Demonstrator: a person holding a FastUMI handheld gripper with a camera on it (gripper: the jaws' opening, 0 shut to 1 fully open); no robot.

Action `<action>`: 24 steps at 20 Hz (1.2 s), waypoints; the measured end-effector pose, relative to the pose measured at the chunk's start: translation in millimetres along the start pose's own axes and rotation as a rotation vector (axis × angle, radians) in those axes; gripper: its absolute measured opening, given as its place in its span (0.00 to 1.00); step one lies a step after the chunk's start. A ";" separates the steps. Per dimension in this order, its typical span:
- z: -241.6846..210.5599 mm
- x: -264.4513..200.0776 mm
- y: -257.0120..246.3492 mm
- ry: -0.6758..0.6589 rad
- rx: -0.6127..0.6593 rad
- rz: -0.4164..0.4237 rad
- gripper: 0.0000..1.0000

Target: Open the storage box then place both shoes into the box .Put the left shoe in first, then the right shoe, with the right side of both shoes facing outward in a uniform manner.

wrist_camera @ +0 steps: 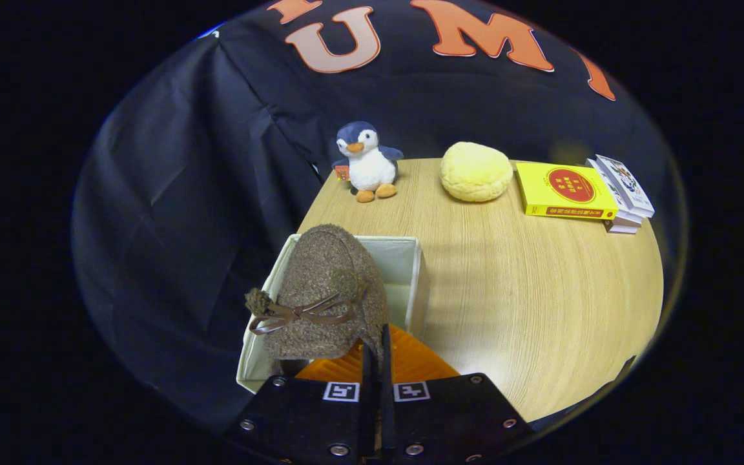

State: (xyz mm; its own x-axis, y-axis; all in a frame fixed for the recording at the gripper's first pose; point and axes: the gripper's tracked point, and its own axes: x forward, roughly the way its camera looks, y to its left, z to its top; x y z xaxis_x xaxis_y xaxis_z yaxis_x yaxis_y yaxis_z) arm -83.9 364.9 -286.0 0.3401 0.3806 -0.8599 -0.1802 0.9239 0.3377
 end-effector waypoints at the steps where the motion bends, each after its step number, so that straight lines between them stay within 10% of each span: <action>1: 0.4 5.6 1.1 0.004 0.009 -0.014 0.05; 7: -6.4 36.1 -2.3 0.045 0.007 -0.084 0.08; 12: -24.5 26.0 17.0 0.099 -0.006 0.015 0.24; 24: 46.3 -81.7 -89.5 -0.340 -0.059 0.059 0.73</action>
State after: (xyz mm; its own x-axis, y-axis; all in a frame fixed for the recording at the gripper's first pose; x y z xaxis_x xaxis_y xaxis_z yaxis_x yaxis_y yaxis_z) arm -52.8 252.9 -228.3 0.6134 0.4342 -0.6598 -0.2584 0.8997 0.3518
